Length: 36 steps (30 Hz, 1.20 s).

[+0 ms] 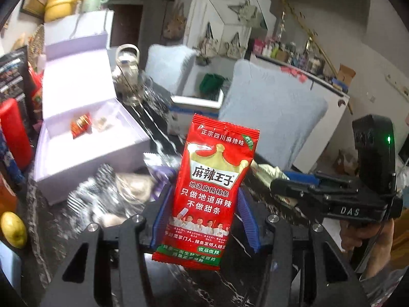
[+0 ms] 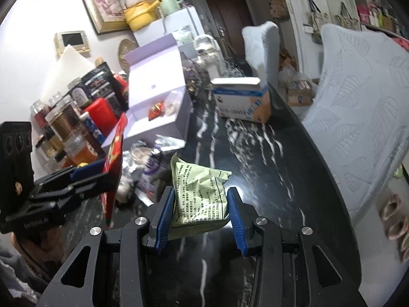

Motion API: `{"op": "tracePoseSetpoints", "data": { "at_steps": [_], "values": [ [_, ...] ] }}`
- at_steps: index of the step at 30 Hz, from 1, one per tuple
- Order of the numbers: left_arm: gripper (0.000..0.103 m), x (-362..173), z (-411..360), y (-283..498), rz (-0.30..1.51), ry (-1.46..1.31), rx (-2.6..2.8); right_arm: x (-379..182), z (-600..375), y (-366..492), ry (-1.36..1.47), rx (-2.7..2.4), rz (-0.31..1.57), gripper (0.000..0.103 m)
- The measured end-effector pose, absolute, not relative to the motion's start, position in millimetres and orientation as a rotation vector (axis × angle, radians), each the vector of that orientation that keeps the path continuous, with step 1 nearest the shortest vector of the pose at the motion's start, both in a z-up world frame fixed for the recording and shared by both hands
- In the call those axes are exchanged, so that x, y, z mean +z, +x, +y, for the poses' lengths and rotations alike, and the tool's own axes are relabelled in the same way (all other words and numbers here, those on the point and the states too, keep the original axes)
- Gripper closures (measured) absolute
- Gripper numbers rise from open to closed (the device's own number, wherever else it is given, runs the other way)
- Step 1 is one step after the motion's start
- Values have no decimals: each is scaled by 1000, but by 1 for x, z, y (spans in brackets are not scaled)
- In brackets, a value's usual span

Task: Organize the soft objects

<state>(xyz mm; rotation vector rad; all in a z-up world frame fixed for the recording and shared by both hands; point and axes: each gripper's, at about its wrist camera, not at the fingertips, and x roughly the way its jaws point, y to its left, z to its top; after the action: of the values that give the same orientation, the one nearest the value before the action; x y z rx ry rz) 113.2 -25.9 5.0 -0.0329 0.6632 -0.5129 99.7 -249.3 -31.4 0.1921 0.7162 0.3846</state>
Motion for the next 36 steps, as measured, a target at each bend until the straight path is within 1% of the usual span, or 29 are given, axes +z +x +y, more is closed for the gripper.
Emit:
{"op": "tracePoseSetpoints", "data": {
  "at_steps": [9,16,27,36],
  "values": [
    [53,50,9,118,534,-55,-434,10,-214,116,132,482,623,62],
    [53,75,33,137,476,-90,-395,42,-178,144,70,566,567,62],
    [53,99,53,179,422,-90,-353,70,-147,195,57,636,525,62],
    [53,102,74,223,401,-132,-282,94,-132,235,49,629,474,62]
  ]
}}
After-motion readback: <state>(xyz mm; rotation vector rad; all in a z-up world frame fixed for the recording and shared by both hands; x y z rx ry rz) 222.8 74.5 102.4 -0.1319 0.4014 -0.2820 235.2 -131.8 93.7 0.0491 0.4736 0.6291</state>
